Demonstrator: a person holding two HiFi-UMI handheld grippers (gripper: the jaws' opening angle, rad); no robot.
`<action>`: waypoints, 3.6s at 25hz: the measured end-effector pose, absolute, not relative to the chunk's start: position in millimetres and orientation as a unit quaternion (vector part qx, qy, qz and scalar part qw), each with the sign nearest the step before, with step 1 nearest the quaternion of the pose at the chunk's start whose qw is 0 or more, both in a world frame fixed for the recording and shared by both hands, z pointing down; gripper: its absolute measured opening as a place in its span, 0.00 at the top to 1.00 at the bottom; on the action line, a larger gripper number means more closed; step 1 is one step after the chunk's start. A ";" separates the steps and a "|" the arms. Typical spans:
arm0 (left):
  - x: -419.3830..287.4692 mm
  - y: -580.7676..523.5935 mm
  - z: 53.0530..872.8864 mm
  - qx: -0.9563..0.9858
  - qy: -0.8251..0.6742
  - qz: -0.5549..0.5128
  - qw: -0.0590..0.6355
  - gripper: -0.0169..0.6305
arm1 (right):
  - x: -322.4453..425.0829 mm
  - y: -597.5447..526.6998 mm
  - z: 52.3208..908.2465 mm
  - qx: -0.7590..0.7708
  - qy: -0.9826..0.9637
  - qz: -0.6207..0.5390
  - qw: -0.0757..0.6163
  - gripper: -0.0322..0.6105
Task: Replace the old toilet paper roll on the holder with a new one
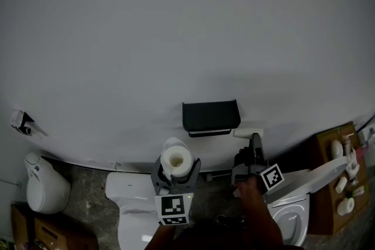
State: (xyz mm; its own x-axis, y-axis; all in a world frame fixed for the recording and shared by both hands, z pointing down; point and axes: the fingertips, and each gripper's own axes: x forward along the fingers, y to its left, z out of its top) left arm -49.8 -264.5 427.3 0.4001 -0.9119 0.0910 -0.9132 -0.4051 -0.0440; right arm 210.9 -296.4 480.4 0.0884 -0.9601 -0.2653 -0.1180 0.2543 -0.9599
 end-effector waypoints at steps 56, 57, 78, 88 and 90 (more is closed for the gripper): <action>70.5 -238.6 479.9 0.901 -0.425 0.080 0.045 0.32 | 194.0 -210.2 461.6 -0.697 0.712 0.033 -0.076 0.72; 74.4 -238.3 480.2 0.902 -0.422 0.081 0.044 0.32 | 196.8 -209.0 459.5 -0.700 0.710 0.033 -0.075 0.72; 153.9 -289.9 510.7 0.874 -0.361 -0.006 0.325 0.32 | 236.1 -204.9 458.1 -0.715 0.695 0.026 -0.071 0.72; 162.2 -330.0 503.7 0.814 -0.382 -0.114 0.422 0.32 | 239.6 -211.4 454.8 -0.714 0.695 0.029 -0.075 0.72; 163.2 -336.2 498.5 0.797 -0.376 -0.147 0.448 0.32 | 239.2 -212.2 455.8 -0.713 0.696 0.027 -0.079 0.72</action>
State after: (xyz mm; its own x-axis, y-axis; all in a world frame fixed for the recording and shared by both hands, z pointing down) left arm 163.2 -336.2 498.5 0.6741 -0.7315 0.1025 -0.4676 -0.3151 0.8259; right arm 239.2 -212.2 455.8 0.0305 -0.9970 0.0714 -0.9886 -0.0195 0.1493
